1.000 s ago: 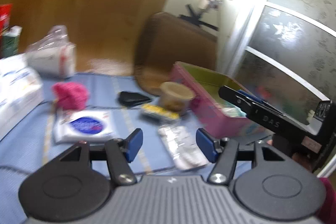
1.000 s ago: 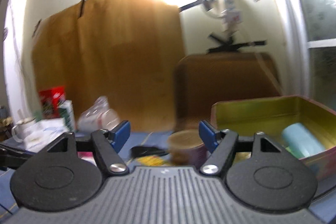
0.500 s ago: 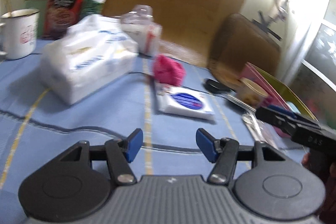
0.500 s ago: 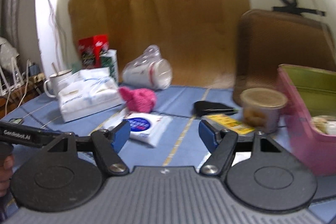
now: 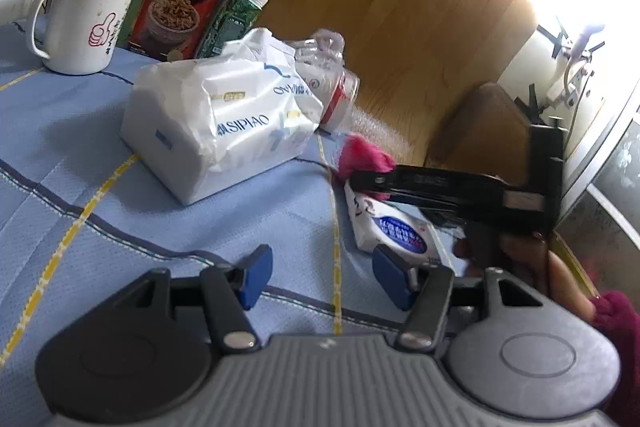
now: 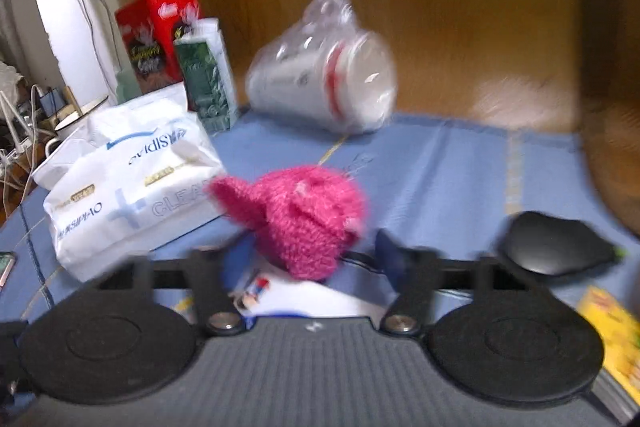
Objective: Organize soft objects
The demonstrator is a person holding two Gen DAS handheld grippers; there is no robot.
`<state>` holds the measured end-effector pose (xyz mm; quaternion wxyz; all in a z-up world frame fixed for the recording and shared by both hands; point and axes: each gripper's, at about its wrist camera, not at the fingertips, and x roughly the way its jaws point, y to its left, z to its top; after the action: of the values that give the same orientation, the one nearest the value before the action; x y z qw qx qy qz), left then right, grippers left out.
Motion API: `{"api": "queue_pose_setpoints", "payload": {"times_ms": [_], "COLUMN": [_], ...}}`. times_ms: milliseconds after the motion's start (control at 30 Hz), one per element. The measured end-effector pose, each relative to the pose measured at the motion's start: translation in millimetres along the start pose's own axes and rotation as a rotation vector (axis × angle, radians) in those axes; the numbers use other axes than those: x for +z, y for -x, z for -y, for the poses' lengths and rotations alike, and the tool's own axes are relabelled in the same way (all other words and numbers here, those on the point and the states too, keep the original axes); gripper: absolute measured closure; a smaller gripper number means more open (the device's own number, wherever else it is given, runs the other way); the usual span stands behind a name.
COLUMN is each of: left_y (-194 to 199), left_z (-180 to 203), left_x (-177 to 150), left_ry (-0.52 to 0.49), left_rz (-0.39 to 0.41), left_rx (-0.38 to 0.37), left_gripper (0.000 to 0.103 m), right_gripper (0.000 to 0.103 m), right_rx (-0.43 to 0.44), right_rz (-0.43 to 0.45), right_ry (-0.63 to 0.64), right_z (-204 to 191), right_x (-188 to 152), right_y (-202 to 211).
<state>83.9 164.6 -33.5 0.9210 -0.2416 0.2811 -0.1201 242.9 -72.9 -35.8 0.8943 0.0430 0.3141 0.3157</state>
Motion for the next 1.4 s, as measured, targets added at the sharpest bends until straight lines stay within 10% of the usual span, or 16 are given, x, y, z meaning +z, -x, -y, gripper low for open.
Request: {"api": "queue_pose_setpoints", "payload": {"times_ms": [267, 600, 1000, 1400], "left_y": [5, 1, 16, 1], "left_z": [-12, -6, 53, 95], "left_x": [2, 1, -19, -36], "left_ry": [0.074, 0.064, -0.033, -0.081], "left_rz": [0.022, -0.024, -0.113, -0.201], "left_rx": [-0.051, -0.032, -0.117, -0.137], "left_gripper": [0.047, 0.045, 0.016, 0.027], "right_gripper": [0.052, 0.051, 0.052, 0.053], "right_rx": [0.046, 0.039, 0.032, 0.024], "right_rz": [0.219, 0.059, 0.079, 0.089], "right_ry": [0.186, 0.325, 0.377, 0.352], "right_z": [-44, -71, -80, -71], "right_x": [-17, -140, -145, -152], "right_y": [94, 143, 142, 153]}}
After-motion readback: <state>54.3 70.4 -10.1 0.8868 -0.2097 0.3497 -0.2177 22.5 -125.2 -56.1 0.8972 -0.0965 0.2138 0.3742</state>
